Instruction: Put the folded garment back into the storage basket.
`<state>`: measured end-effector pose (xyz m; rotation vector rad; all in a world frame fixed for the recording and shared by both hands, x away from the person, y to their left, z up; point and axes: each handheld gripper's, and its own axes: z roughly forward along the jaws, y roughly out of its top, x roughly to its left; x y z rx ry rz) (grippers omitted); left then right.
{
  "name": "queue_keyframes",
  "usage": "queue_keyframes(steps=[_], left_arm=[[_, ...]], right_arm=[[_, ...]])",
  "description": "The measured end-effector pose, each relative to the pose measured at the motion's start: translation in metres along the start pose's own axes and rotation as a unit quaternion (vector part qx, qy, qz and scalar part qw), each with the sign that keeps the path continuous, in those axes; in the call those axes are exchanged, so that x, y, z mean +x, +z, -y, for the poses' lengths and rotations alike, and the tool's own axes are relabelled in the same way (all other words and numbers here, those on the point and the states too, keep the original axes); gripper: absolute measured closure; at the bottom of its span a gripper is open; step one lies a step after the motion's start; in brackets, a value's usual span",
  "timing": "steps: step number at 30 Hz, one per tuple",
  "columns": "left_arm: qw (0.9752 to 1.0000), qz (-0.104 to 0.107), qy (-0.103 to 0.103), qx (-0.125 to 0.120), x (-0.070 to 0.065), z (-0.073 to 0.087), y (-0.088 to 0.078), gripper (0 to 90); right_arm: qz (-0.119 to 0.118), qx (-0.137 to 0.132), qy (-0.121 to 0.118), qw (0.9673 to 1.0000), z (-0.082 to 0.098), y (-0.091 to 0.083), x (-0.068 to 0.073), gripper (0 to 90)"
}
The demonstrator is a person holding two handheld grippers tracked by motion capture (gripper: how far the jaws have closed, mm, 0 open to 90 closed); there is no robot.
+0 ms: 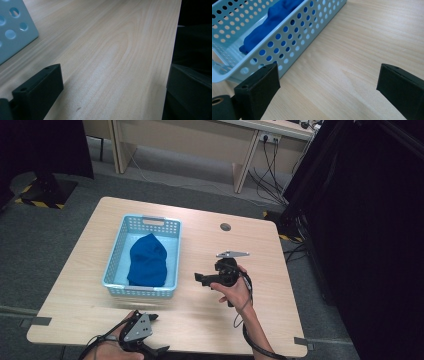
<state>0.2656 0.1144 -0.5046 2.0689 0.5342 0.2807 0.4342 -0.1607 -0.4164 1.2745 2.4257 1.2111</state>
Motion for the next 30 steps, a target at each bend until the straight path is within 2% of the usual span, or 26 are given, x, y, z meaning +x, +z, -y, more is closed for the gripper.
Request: queue_keyframes(steps=[9, 22, 30], left_arm=[[1.0000, 0.000, 0.001, 0.000, 0.000, 0.000, 0.000, 0.0], [1.0000, 0.000, 0.001, 0.000, 0.000, 0.000, 0.000, 0.0], [1.0000, 0.000, 0.001, 0.000, 0.000, 0.000, 0.000, 0.0]], right_arm=[[0.005, 0.006, 0.004, 1.0000, 0.008, -0.002, -0.004, 4.9], [0.004, 0.009, -0.005, 0.9999, 0.013, -0.005, -0.001, 5.0], [0.006, 0.007, -0.002, 1.0000, 0.016, -0.009, -0.001, 4.9]])
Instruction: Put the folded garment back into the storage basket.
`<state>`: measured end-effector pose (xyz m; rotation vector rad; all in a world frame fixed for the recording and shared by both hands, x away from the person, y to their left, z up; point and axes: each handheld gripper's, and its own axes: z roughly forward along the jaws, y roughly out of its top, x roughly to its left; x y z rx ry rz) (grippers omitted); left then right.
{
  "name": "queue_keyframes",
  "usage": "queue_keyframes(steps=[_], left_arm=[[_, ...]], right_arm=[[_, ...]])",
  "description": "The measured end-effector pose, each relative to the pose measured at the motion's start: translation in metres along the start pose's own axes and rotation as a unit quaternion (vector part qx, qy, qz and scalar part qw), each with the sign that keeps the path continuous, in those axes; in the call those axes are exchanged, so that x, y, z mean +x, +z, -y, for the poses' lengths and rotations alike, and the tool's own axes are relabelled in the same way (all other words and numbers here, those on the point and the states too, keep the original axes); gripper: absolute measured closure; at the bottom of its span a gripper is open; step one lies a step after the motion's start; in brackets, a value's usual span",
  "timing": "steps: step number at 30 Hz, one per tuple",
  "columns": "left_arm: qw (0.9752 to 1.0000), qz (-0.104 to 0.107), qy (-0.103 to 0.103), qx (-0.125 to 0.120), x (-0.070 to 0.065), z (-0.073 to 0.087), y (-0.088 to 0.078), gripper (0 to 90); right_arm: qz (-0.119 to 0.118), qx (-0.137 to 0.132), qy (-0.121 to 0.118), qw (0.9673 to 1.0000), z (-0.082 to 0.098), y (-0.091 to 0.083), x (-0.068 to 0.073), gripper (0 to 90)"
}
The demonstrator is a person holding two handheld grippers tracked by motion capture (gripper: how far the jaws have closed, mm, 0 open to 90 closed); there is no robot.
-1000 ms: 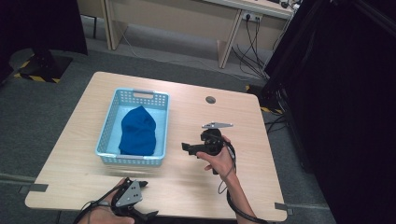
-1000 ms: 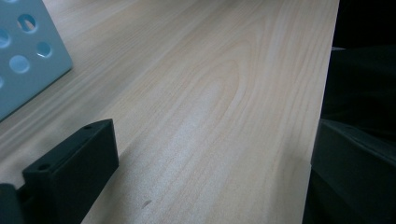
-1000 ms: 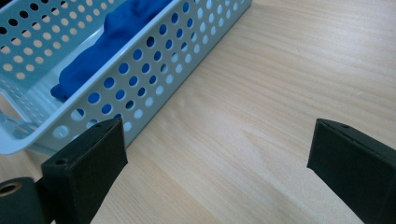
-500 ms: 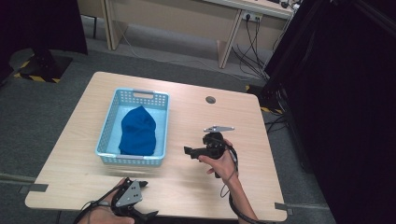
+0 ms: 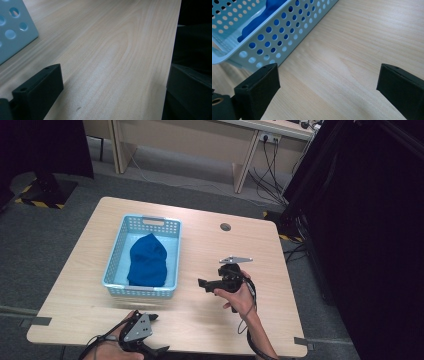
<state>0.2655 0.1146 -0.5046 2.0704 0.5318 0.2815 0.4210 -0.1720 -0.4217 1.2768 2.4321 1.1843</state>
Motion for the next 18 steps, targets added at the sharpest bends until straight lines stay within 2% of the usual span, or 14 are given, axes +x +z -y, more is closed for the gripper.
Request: queue_keyframes(steps=[18], left_arm=[[1.0000, 0.000, 0.000, 0.000, 0.0001, 0.0000, -0.0001, 0.0]], right_arm=[[0.005, -0.002, 0.003, 1.0000, 0.0078, -0.0095, -0.0045, 5.0]])
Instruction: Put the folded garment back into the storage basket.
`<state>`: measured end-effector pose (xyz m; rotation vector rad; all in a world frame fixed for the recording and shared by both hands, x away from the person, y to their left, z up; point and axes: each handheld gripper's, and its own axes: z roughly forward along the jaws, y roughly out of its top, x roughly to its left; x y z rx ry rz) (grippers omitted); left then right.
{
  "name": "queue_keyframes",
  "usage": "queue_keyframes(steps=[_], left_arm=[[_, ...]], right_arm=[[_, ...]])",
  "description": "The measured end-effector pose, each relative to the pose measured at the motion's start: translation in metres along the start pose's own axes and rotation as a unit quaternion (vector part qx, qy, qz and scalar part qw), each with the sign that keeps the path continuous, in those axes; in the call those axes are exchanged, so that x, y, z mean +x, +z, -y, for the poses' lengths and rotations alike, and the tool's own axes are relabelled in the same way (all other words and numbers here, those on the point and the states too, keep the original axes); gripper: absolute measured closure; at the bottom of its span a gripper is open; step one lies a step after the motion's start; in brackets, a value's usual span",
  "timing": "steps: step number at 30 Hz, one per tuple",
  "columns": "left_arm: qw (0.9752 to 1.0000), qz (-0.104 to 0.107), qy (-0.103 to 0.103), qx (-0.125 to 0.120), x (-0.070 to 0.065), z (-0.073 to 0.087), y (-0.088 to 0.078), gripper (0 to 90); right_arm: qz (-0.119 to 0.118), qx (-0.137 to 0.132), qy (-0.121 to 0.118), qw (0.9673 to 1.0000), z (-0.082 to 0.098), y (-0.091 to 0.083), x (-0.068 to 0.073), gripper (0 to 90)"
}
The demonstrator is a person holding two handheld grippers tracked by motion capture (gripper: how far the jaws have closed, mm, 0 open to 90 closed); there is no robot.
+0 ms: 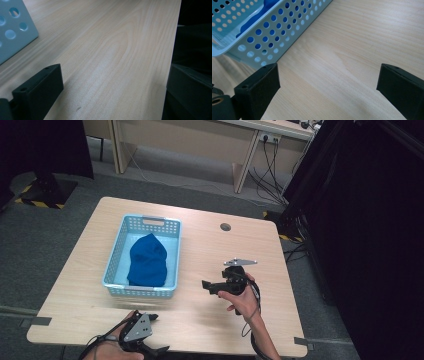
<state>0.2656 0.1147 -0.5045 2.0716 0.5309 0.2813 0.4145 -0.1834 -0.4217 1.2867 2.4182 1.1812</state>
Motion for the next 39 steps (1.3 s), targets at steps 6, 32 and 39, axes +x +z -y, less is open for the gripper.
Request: queue_keyframes(steps=[6, 32, 39], left_arm=[[1.0000, 0.000, 0.000, 0.000, 0.000, 0.000, 0.000, 0.0], [1.0000, 0.000, 0.000, 0.000, 0.000, 0.000, 0.000, 0.0], [1.0000, 0.000, 0.000, 0.000, 0.000, 0.000, 0.000, 0.0]], right_arm=[[-0.001, 0.004, -0.002, 1.0000, 0.004, -0.001, 0.001, 5.0], [0.008, 0.018, 0.002, 0.9998, 0.029, -0.008, -0.003, 5.1], [0.012, 0.020, 0.003, 0.9997, 0.038, -0.010, -0.005, 5.3]])
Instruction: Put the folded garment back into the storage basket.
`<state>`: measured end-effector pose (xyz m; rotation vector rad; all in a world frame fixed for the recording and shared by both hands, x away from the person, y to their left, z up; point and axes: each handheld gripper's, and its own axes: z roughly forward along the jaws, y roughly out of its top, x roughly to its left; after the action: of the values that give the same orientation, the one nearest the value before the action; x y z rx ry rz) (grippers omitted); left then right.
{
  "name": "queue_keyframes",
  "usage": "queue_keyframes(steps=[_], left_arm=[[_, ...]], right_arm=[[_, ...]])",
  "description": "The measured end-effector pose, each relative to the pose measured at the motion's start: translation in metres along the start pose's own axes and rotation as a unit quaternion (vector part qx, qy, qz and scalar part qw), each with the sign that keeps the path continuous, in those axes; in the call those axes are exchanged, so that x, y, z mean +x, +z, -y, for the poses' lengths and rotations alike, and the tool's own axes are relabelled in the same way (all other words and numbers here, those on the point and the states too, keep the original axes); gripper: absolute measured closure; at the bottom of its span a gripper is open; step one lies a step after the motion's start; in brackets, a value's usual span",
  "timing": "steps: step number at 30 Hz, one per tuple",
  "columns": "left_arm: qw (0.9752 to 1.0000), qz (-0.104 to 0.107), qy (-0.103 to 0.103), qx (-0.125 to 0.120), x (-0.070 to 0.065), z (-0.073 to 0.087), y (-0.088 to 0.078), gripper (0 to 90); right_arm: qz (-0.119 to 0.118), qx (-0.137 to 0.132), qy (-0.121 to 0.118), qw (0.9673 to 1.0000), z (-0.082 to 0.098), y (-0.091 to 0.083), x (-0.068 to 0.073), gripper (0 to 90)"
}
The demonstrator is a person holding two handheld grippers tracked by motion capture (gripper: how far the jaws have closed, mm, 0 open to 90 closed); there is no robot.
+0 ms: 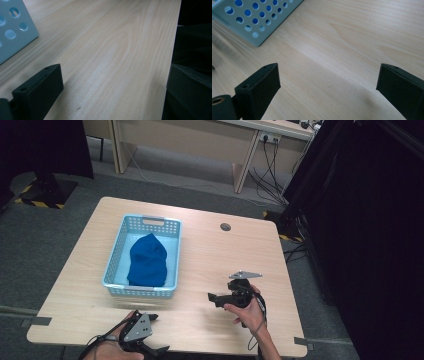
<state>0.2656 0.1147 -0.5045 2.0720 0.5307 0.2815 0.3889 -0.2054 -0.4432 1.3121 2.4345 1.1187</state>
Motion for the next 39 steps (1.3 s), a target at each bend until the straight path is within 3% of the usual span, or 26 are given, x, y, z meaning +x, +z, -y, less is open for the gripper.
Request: queue_keyframes(steps=[16, 39], left_arm=[[1.0000, 0.000, 0.000, 0.000, 0.000, 0.000, 0.000, 0.0], [1.0000, 0.000, -0.001, -0.001, 0.000, 0.000, 0.000, 0.0]], right_arm=[[0.006, 0.005, 0.007, 0.9999, 0.019, -0.010, -0.007, 5.3], [0.007, 0.012, 0.008, 0.9999, 0.038, -0.015, -0.005, 5.3]])
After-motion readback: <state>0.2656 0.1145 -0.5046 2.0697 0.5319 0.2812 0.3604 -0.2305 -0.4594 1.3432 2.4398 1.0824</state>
